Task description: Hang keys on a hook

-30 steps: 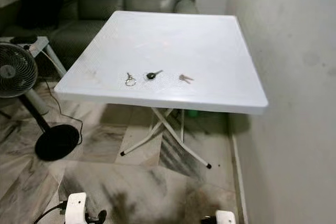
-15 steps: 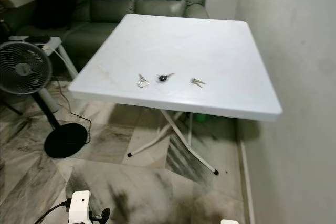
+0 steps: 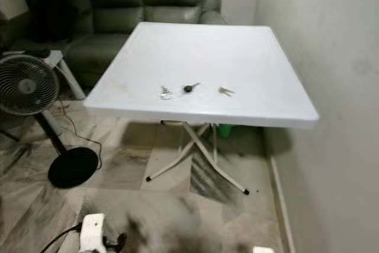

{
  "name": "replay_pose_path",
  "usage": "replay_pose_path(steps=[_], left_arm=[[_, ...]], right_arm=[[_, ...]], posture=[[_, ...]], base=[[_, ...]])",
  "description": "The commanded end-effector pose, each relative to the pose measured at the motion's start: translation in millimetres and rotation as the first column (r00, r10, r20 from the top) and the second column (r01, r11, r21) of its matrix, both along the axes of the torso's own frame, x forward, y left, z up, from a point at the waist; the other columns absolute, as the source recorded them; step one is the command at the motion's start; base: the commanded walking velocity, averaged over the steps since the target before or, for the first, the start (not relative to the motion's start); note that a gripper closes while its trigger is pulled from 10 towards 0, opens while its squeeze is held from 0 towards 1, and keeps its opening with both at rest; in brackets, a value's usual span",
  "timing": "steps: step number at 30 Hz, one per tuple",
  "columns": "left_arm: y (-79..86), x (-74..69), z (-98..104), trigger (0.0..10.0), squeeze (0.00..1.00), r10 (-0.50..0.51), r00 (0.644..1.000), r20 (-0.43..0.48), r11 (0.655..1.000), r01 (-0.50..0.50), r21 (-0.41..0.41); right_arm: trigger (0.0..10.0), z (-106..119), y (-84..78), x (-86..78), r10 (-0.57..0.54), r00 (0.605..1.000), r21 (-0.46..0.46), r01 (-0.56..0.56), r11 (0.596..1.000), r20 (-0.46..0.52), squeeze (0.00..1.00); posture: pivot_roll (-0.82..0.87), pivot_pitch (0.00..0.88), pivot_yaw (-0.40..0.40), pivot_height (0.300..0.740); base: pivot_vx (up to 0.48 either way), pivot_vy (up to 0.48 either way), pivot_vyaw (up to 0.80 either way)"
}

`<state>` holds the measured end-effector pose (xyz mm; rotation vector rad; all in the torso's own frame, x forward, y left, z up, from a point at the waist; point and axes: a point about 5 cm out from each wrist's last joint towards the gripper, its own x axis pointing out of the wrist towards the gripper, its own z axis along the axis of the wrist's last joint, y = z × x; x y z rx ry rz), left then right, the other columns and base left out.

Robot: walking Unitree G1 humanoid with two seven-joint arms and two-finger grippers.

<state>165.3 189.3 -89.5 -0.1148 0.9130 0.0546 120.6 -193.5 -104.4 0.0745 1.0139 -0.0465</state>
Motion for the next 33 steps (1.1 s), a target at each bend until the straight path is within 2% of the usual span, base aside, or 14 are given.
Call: replay_pose_path(steps=[1,29,33], left_arm=[[-2.2,5.8,2.2,10.0,0.00,-0.001,1.000,0.015,1.000,0.001,-0.002],[-3.5,4.5,1.5,10.0,0.00,0.007,1.000,0.012,1.000,-0.007,-0.005],[-3.6,5.5,1.9,10.0,0.00,0.000,1.000,0.014,1.000,0.000,0.003]], right_arm=[[10.0,-1.9,0.0,-6.2,-0.005,1.000,0.006,0.005,1.000,-0.018,0.00],[10.0,-3.5,-4.7,-13.8,-0.020,0.999,0.007,0.021,1.000,-0.042,0.00],[10.0,-3.5,-4.8,-13.6,-0.022,0.999,0.007,0.023,1.000,-0.043,0.00]], posture=[[0.02,0.000,0.017,0.740],[0.02,0.000,0.010,0.740],[0.02,0.000,0.010,0.740]], base=[[0.000,0.435,0.00],[0.000,0.436,0.00],[0.000,0.098,0.00]])
